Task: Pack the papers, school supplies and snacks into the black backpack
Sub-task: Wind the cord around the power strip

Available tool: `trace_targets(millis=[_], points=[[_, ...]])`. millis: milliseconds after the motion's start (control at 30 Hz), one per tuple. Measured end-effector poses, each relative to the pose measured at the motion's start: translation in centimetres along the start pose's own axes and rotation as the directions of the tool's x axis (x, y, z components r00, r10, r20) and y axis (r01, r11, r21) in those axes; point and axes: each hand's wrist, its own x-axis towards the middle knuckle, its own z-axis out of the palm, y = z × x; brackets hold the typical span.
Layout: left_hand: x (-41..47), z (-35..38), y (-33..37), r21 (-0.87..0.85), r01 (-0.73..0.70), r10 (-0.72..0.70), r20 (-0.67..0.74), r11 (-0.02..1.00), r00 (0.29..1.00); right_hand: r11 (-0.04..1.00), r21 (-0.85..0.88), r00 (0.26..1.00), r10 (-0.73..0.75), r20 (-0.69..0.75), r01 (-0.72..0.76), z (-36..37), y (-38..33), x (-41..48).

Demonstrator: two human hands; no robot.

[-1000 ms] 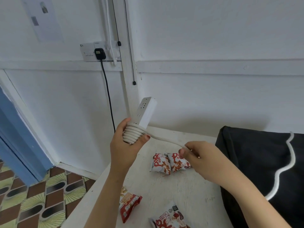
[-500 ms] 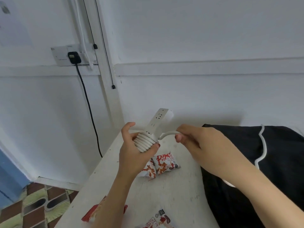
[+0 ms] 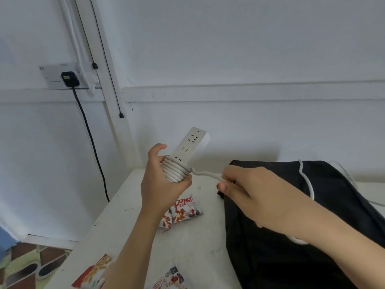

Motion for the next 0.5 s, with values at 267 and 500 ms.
trace_targets(millis=[267, 500], points=[[0.2, 3.4, 3.7, 0.097, -0.108, 0.104, 0.041, 0.989, 0.994, 0.927, -0.354, 0.992, -0.102, 0.07, 0.121, -2.1, 1.6, -3.3], [-1.3, 6.7, 7.8, 0.011, -0.169, 0.161, 0.238, 0.986, 0.958, 0.837, -0.515, 0.963, -0.26, -0.076, 0.186, -5.7, 4.5, -5.8]])
